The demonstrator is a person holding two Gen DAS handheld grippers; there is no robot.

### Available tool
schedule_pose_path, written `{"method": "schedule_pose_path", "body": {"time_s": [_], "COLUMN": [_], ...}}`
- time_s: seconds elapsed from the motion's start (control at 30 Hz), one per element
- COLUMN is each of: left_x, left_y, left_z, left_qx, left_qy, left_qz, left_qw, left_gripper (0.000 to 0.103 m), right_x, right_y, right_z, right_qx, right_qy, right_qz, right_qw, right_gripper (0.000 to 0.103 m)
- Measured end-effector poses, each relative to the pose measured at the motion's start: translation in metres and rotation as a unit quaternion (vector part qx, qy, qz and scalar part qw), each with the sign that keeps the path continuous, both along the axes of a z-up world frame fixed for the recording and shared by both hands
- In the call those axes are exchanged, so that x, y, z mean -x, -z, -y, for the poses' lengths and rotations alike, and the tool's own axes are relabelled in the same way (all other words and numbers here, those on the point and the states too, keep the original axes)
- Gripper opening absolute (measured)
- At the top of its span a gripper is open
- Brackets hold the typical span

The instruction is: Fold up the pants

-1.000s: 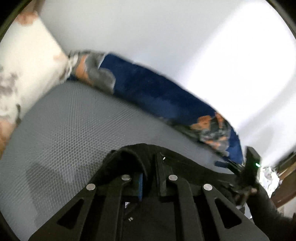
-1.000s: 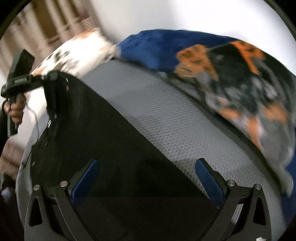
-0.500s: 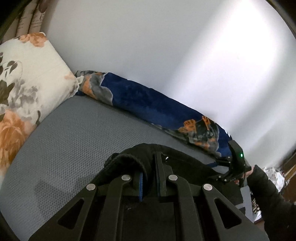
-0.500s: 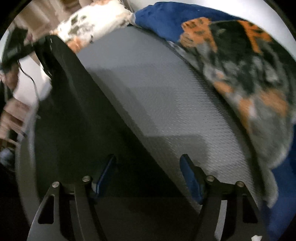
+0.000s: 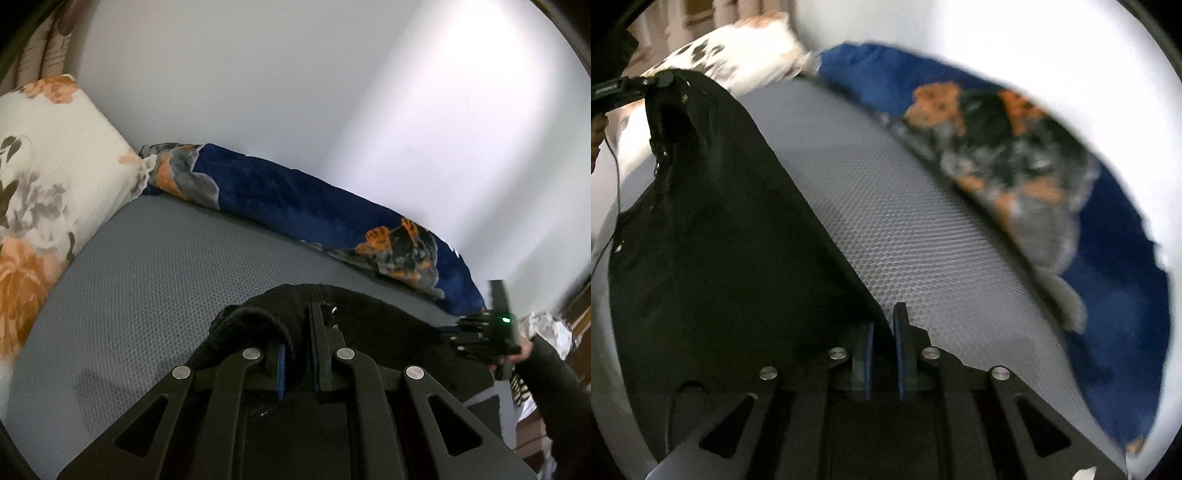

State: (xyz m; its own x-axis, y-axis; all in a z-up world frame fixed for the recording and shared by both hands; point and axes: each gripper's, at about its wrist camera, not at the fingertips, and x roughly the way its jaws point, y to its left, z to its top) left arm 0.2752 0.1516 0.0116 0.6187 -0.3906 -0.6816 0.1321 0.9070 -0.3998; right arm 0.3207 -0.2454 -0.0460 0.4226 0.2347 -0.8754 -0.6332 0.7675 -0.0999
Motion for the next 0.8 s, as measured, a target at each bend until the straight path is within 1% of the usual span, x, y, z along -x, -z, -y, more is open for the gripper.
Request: {"method": "schedule_pose_path", "body": {"time_s": [0.1, 0.13, 0.2, 0.27, 0.33, 0.43, 0.57, 0.67, 0.73, 0.77, 0.8], "left_x": [0.001, 0.004, 0.012, 0.026, 0.044, 0.077, 0.119, 0.142, 0.15, 0.155, 0.158], "left_y": [-0.003, -0.005, -0.01, -0.016, -0.021, -0.024, -0.008, 0.024, 0.043, 0.054, 0.066], "left_z": [0.001, 0.001, -0.001, -0.005, -0.01, -0.018, -0.027, -0.036, -0.036, -0.036, -0.036], "left_qx": [-0.018, -0.028, -0.031, -0.038, -0.053, -0.072, -0.101, -0.103, -0.117, -0.127, -0.137], "left_qy": [0.016, 0.021, 0.036, 0.05, 0.071, 0.103, 0.138, 0.147, 0.152, 0.154, 0.154], "left_qz": [0.003, 0.006, 0.005, 0.006, 0.008, 0.008, -0.012, -0.051, -0.073, -0.085, -0.1], "left_qw": [0.9997, 0.9994, 0.9989, 0.998, 0.996, 0.9921, 0.9851, 0.9824, 0.9787, 0.9763, 0.9734], "left_gripper": [0.01, 0.01, 0.01, 0.01, 0.01, 0.011, 0.015, 0.016, 0.018, 0.02, 0.025], "right_x": [0.036, 0.049, 0.073, 0.104, 0.133, 0.172, 0.21, 0.226, 0.228, 0.229, 0.228], "right_y": [-0.019, -0.024, -0.035, -0.042, -0.049, -0.049, -0.031, -0.003, 0.017, 0.026, 0.034], "right_z": [-0.001, -0.001, 0.003, -0.002, -0.002, -0.008, -0.016, -0.024, -0.031, -0.033, -0.035], "right_qx": [0.0, -0.003, -0.006, -0.013, -0.02, -0.04, -0.06, -0.057, -0.051, -0.047, -0.042], "right_qy": [0.04, 0.052, 0.065, 0.07, 0.072, 0.068, 0.055, 0.057, 0.058, 0.059, 0.062], "right_qz": [0.035, 0.04, 0.046, 0.046, 0.042, 0.022, -0.026, -0.06, -0.083, -0.09, -0.098], "right_qw": [0.999, 0.998, 0.997, 0.996, 0.996, 0.997, 0.996, 0.995, 0.994, 0.993, 0.992], "right_gripper": [0.007, 0.007, 0.007, 0.006, 0.006, 0.006, 0.005, 0.006, 0.006, 0.006, 0.006]}}
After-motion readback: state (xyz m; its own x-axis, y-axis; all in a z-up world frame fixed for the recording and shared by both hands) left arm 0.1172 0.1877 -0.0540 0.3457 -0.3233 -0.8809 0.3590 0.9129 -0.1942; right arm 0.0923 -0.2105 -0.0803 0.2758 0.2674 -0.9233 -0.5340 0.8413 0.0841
